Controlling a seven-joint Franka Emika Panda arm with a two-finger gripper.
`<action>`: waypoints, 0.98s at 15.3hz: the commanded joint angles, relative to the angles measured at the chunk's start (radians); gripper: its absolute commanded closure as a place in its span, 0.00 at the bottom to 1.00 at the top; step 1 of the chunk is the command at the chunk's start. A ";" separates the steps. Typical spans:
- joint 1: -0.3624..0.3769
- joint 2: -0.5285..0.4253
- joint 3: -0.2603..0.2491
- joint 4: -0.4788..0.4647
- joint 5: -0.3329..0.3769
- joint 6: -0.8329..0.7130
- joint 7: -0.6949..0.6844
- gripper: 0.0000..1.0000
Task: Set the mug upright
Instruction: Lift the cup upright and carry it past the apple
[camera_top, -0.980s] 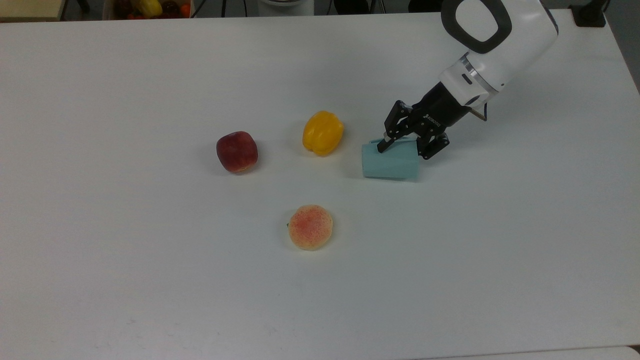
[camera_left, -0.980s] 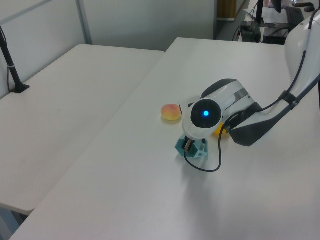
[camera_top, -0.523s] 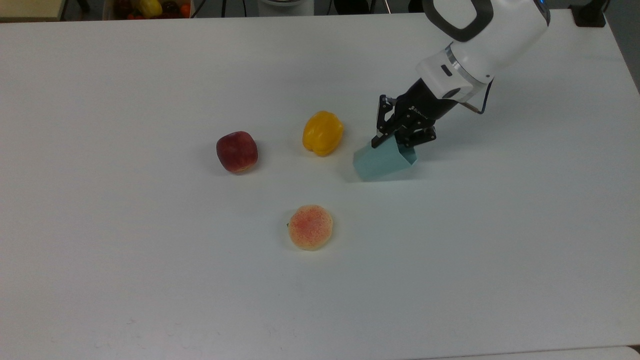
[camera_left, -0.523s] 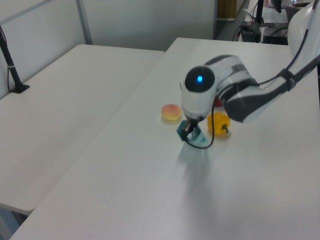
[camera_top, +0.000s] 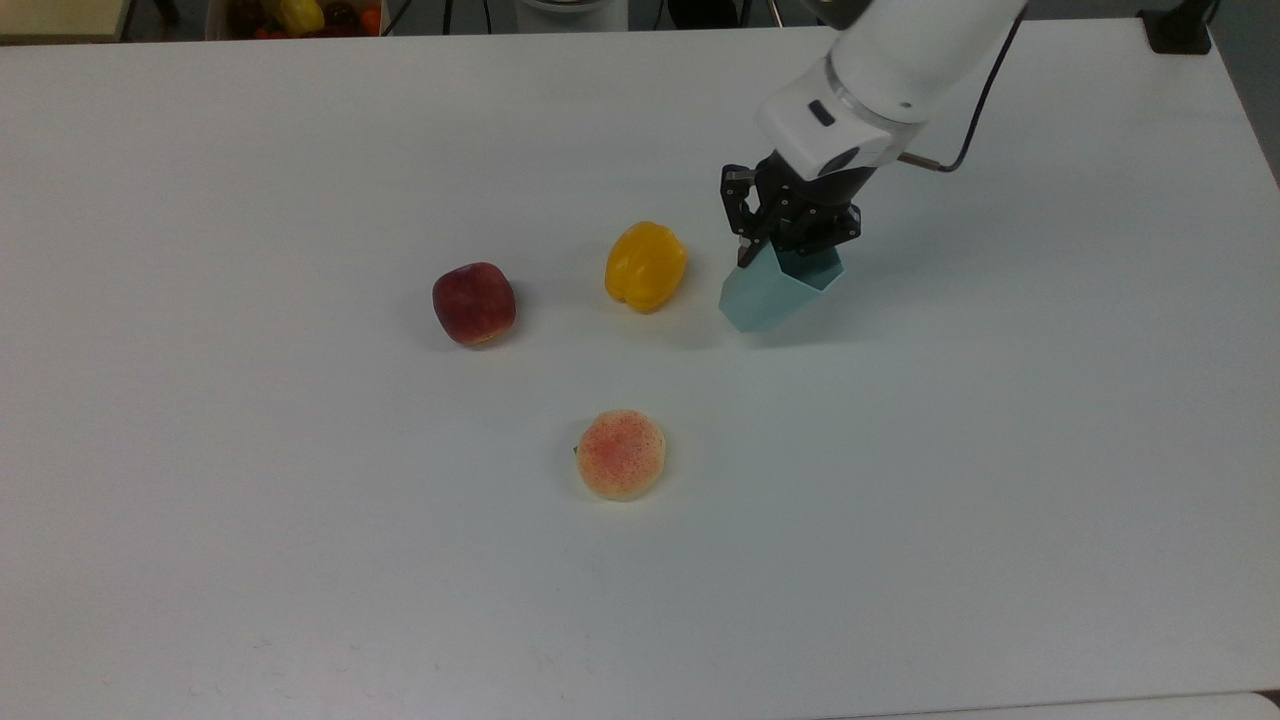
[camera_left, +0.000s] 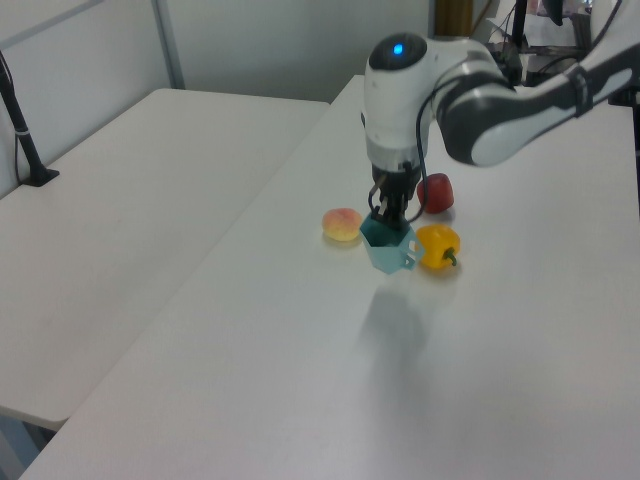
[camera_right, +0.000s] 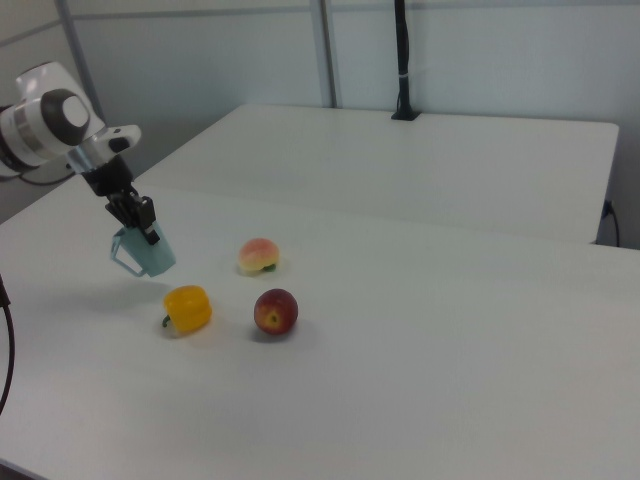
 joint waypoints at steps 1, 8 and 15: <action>-0.110 -0.062 0.000 -0.038 0.222 0.055 -0.295 1.00; -0.285 -0.027 -0.015 -0.038 0.427 0.157 -0.681 1.00; -0.393 -0.058 -0.065 -0.045 0.436 0.124 -0.841 1.00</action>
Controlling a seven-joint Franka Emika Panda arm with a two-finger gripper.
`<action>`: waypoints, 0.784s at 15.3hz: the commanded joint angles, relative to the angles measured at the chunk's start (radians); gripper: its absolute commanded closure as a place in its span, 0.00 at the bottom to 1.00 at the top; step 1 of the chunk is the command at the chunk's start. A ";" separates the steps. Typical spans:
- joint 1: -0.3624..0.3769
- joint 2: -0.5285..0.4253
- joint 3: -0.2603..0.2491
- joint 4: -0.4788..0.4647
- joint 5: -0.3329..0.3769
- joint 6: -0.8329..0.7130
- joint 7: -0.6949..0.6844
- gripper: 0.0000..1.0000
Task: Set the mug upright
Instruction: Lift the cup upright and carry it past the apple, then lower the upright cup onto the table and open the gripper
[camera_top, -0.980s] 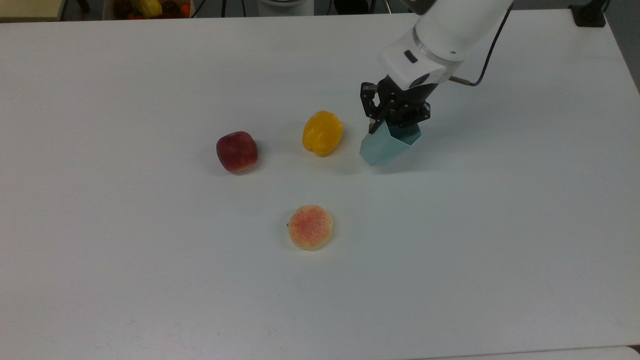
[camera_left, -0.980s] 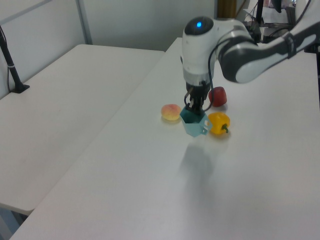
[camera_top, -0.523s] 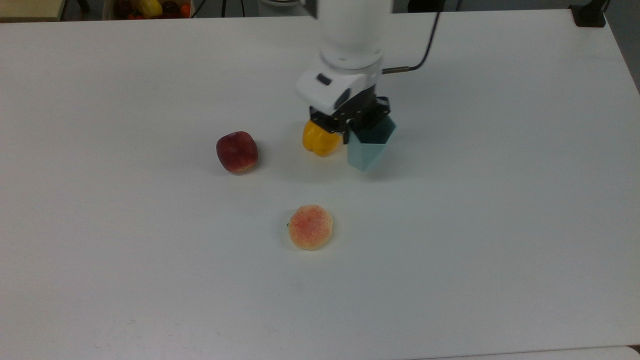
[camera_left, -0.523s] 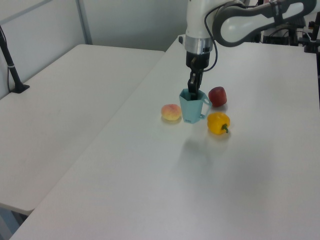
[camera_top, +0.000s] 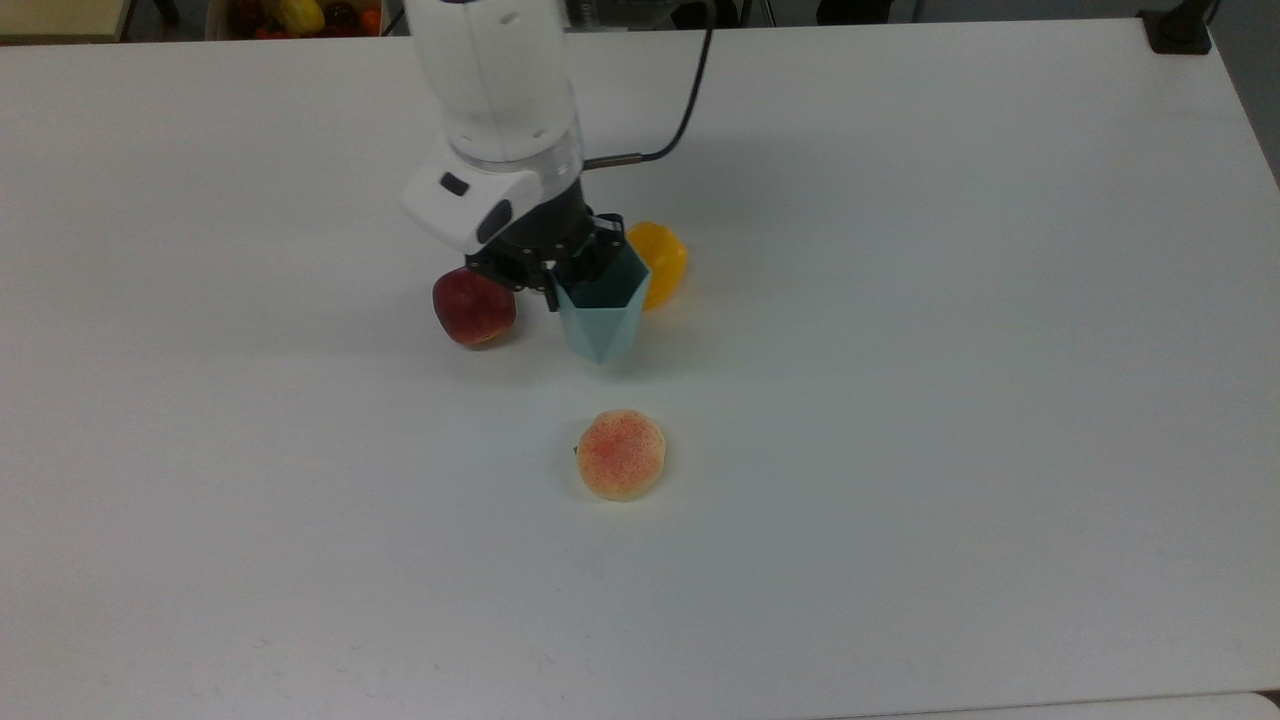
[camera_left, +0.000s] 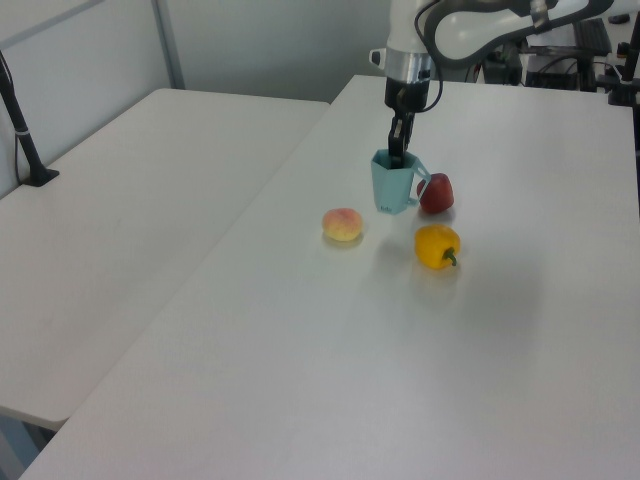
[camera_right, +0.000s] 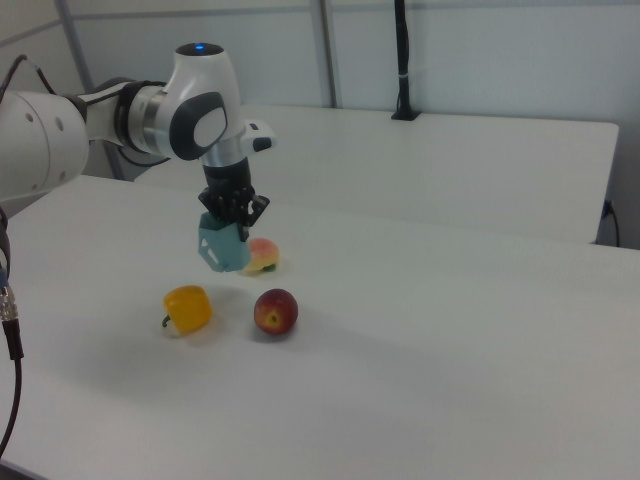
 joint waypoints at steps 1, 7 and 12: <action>-0.016 -0.032 -0.077 -0.029 0.040 -0.006 -0.082 1.00; -0.071 -0.029 -0.242 -0.024 0.104 0.001 -0.288 1.00; -0.131 0.032 -0.292 -0.021 0.113 0.035 -0.531 1.00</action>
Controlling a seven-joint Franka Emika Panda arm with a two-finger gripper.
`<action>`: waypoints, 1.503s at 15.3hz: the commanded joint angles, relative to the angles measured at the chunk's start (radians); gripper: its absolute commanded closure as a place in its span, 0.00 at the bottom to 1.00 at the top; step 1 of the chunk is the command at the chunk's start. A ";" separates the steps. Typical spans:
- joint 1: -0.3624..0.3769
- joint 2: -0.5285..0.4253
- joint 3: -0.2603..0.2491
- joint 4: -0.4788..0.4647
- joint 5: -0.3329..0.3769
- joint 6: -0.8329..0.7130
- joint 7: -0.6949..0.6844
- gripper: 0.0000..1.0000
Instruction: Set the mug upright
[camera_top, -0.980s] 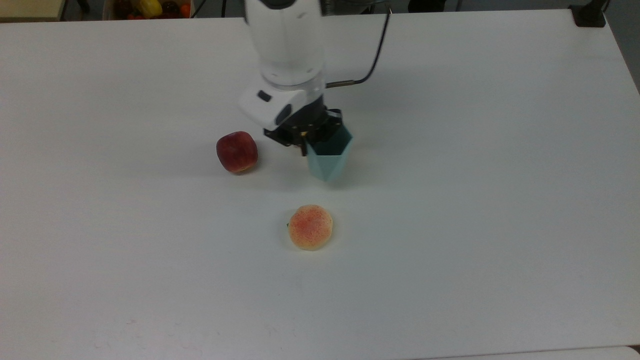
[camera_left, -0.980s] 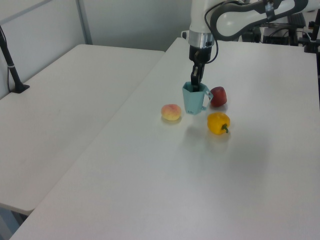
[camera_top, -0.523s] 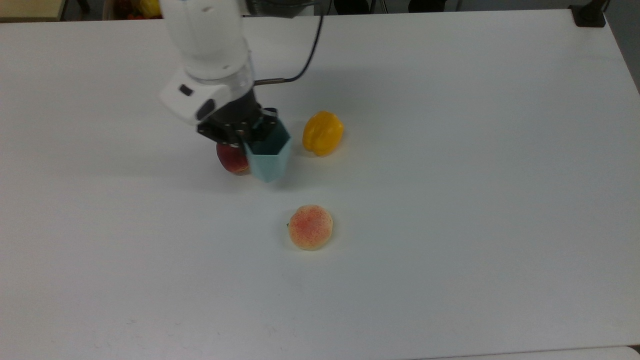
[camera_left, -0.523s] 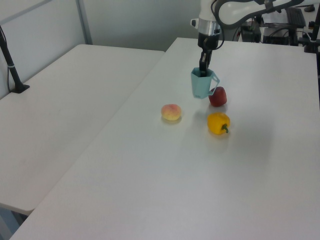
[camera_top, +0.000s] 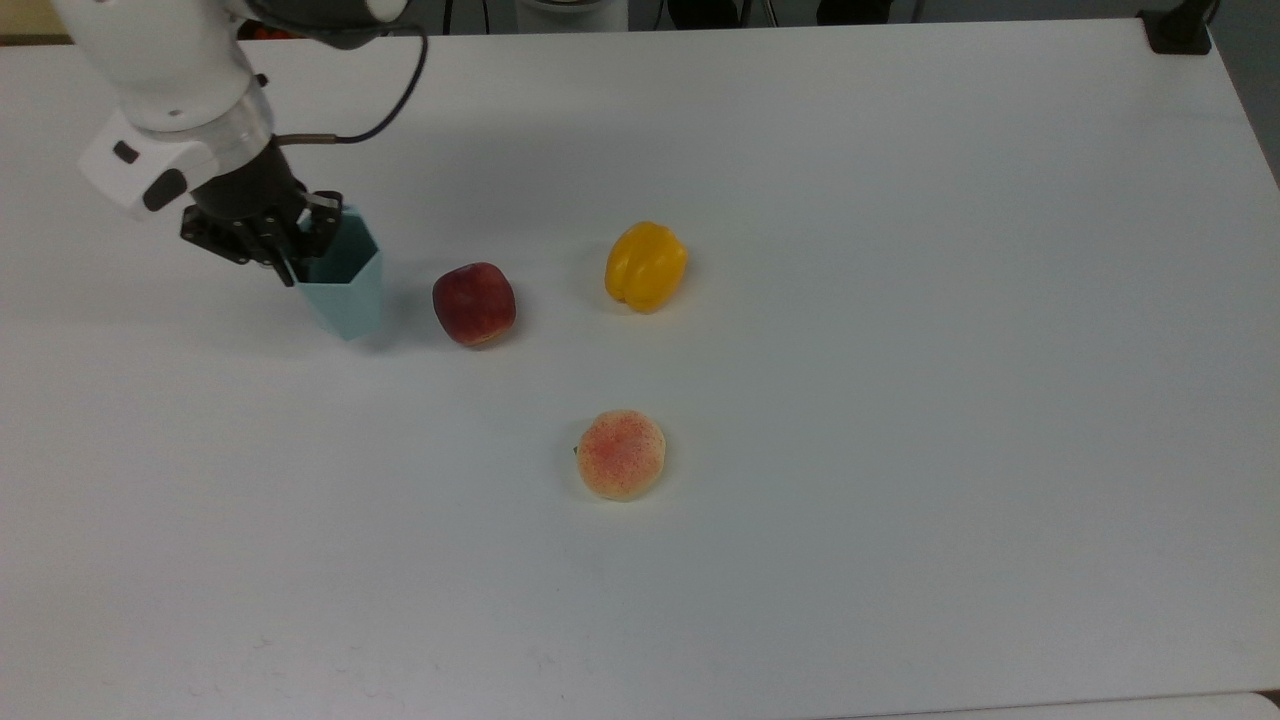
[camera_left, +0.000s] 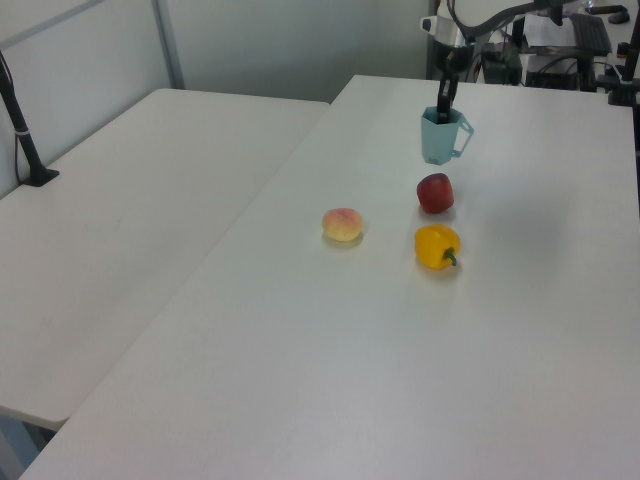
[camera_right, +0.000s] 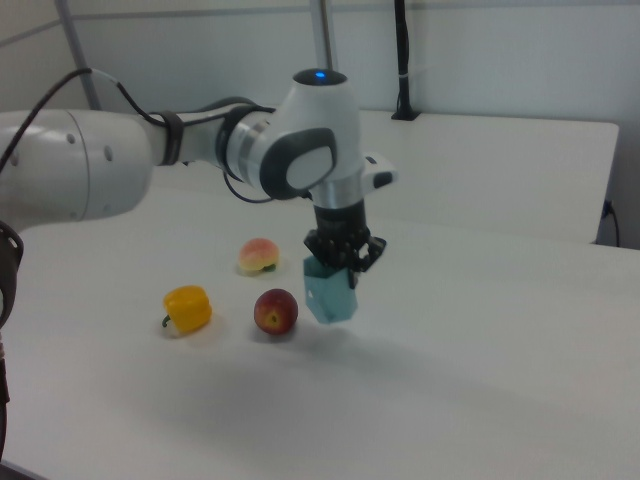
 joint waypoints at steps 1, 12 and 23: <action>-0.029 0.022 -0.015 -0.017 0.024 0.030 -0.175 1.00; -0.026 0.056 -0.013 -0.042 0.010 0.033 -0.199 0.00; 0.019 -0.278 0.114 -0.022 0.019 -0.135 0.330 0.00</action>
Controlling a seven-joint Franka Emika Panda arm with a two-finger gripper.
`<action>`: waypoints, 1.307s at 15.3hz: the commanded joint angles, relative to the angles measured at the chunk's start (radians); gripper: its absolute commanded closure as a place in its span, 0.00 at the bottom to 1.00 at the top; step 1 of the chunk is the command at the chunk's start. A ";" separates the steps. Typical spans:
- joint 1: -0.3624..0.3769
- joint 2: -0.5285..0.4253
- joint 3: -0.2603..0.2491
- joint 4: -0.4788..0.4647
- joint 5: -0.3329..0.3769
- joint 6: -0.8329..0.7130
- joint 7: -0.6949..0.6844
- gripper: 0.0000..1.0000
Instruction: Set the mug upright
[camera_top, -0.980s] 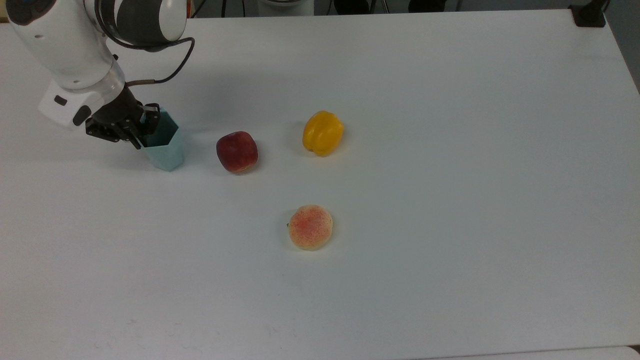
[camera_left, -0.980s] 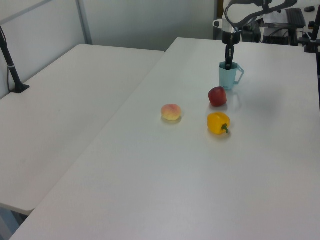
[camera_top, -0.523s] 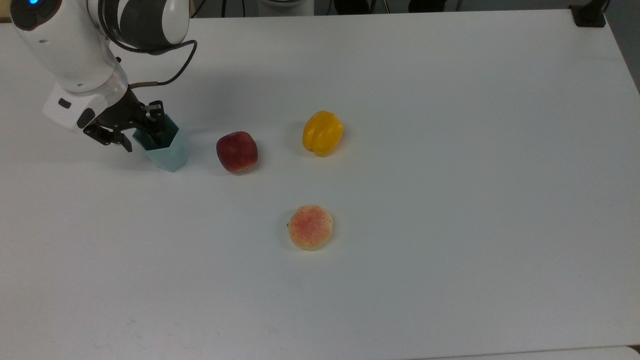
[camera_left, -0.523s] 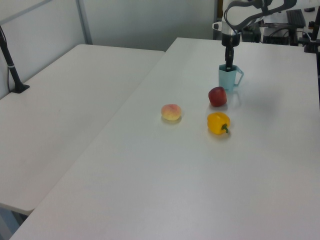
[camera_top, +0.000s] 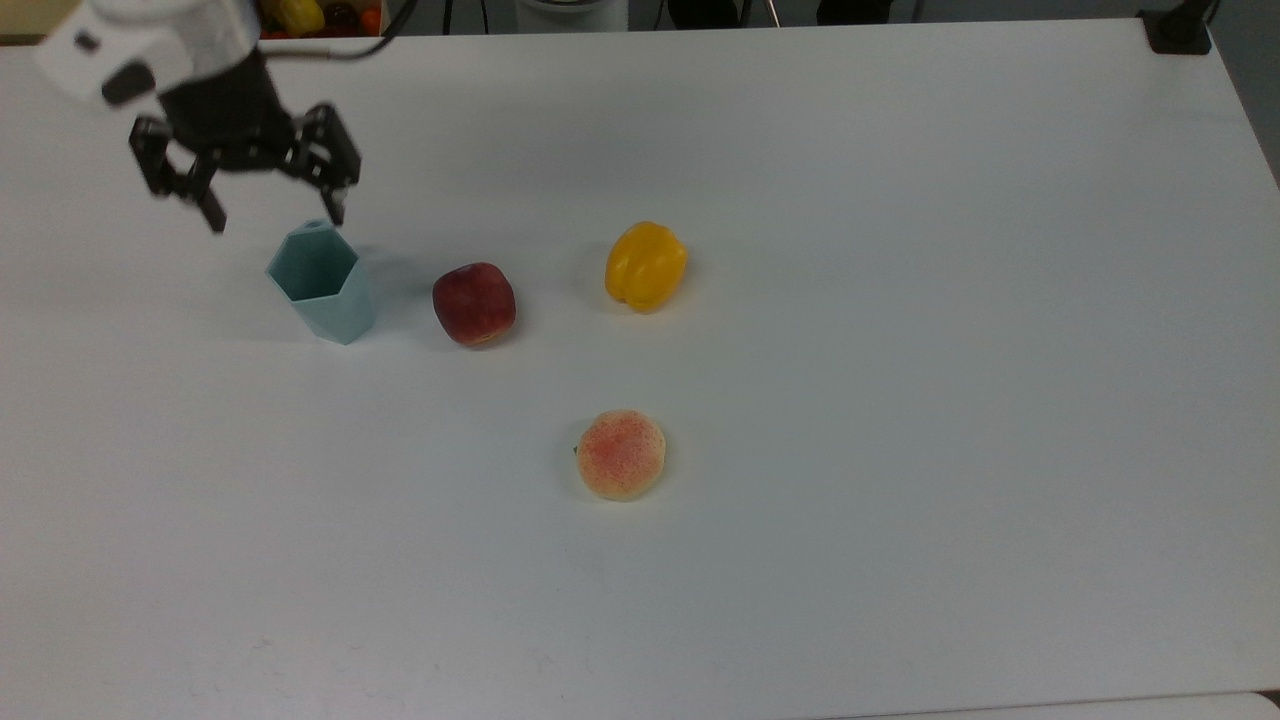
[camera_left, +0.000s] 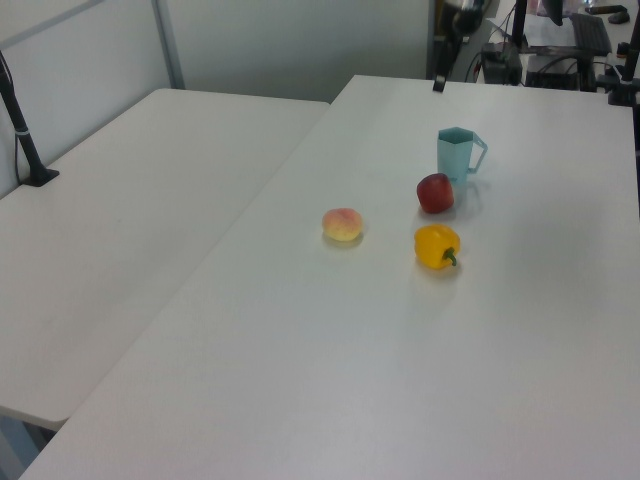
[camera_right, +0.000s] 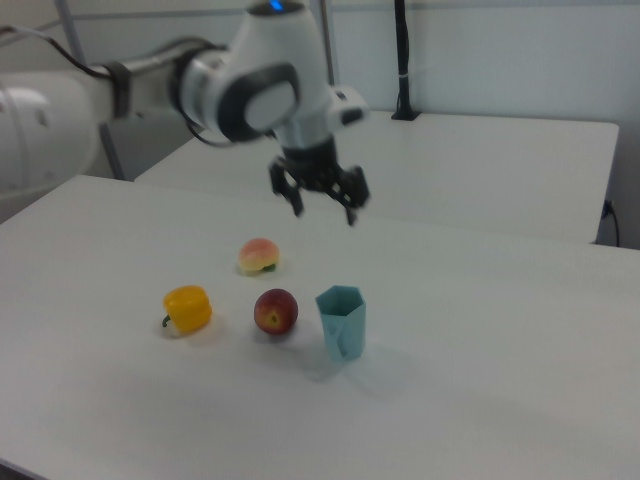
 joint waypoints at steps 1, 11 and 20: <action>0.008 -0.184 0.118 -0.044 0.006 -0.169 0.317 0.00; 0.116 -0.339 0.149 -0.076 -0.003 -0.415 0.512 0.00; 0.253 -0.350 0.000 -0.154 -0.026 -0.251 0.288 0.00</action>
